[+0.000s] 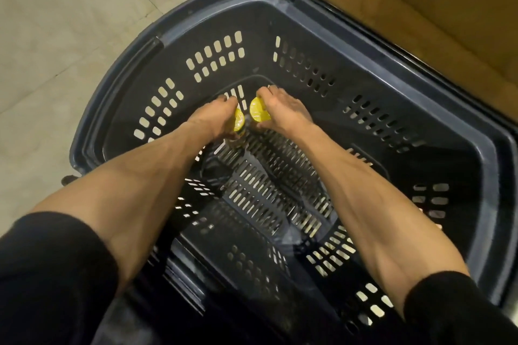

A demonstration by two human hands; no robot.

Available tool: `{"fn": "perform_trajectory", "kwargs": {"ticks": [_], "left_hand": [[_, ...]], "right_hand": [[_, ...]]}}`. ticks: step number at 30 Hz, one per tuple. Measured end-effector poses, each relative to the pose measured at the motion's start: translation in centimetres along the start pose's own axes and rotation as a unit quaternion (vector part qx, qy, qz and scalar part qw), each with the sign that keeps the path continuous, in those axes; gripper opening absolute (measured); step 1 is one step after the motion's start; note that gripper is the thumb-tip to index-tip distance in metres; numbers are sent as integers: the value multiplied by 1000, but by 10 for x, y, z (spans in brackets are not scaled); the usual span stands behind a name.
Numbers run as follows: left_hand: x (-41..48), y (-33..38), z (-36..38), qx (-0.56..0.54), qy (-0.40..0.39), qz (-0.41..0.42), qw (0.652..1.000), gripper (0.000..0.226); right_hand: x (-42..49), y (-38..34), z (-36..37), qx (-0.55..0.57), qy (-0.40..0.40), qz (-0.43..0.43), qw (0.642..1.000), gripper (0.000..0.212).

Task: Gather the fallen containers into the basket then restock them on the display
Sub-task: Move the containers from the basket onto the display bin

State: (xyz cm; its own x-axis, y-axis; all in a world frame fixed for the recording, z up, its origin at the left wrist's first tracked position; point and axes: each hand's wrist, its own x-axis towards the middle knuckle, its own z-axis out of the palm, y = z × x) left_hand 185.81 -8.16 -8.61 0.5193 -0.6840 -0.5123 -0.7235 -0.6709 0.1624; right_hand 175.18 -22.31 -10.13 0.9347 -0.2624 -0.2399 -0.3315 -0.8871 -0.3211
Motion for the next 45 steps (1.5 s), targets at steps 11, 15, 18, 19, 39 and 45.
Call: {"fn": "perform_trajectory", "kwargs": {"ticks": [11,15,18,19,39,45], "left_hand": [[-91,19,-68,-76,9,34,997,70],[-147,45,-142,-79,40,78,993,68],[-190,59,-201,-128,62,81,987,72],[-207,64,-221,-138,71,84,984,72],[-458,259,-510,-256,228,171,924,71],[-466,352,-543,-265,273,197,904,78]], "right_hand": [[-102,-16,-106,75,3,103,992,70],[-153,-40,-181,69,-5,124,990,72],[-184,-64,-239,94,4,145,985,75],[-195,-74,-259,107,12,152,982,75],[-441,-135,-640,216,206,259,919,68],[-502,-85,-699,222,267,251,903,65]]}}
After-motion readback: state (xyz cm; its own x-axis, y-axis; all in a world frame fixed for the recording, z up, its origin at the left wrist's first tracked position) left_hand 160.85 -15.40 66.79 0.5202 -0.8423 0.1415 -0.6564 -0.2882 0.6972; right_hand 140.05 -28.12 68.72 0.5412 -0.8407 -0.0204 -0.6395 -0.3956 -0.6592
